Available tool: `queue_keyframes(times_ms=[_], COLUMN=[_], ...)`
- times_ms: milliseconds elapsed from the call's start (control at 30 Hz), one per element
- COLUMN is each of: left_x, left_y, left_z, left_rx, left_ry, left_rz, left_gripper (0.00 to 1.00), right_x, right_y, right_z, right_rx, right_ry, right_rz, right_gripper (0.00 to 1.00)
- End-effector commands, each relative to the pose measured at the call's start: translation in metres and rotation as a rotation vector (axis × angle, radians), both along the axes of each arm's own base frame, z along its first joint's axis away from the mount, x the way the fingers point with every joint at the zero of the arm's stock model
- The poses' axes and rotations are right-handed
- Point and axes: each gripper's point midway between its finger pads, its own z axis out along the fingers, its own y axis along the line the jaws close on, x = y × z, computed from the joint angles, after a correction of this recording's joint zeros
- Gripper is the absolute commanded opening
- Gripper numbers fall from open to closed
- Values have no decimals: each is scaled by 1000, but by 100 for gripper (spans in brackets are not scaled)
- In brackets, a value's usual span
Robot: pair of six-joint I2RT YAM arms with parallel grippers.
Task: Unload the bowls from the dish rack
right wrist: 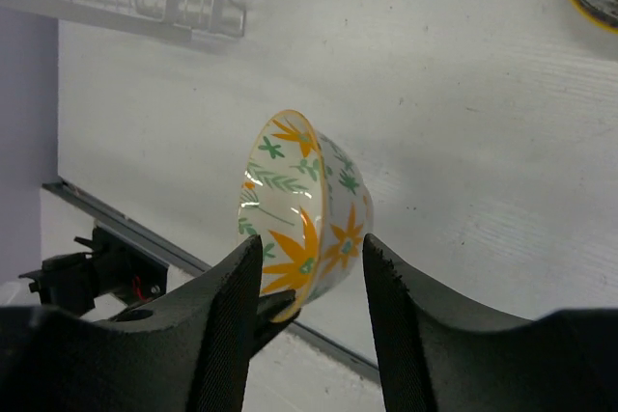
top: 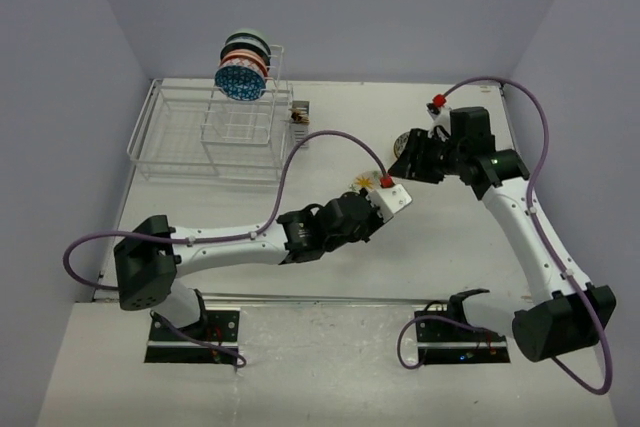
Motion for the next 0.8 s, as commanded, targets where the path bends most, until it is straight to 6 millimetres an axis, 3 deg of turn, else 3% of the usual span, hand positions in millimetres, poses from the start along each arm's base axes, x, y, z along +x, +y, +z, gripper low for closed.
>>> queue_keyframes(times_ms=[0,133,267,367,467,600,633,667,700,767], left_x=[7,2,1,2,3,7,12,13,14,17], left_y=[-13,-23,-25,-24,-23,-18,-14,-11,-8,5], left_z=[37,31,38,42,41,42,46,50,54,65], left_rx=[0,55,63,66,77,83,79,61,52,34], left_ry=[-177,-194,-209,-215,-219,-208,-212,-196,-190,-162], left_rz=[-12,-36,-39,-33,-27,17,55,84,107,184], left_gripper=[0,0,0,0,0,0,12,74,100,100], right_x=[3,3,1,1,3,12,15,24,29,45], right_y=[1,3,-6,-7,0,2,2,-2,-6,-14], right_z=[-3,-36,-61,-66,-65,-53,-52,-50,-50,-49], right_rx=[-69,-186,-293,-328,-315,-293,-285,-287,-285,-270], right_ry=[-15,59,112,123,112,51,41,25,26,20], right_rz=[9,15,-21,-31,-15,-53,-64,-92,-114,-160], right_gripper=[48,46,36,29,0,0,0,0,0,0])
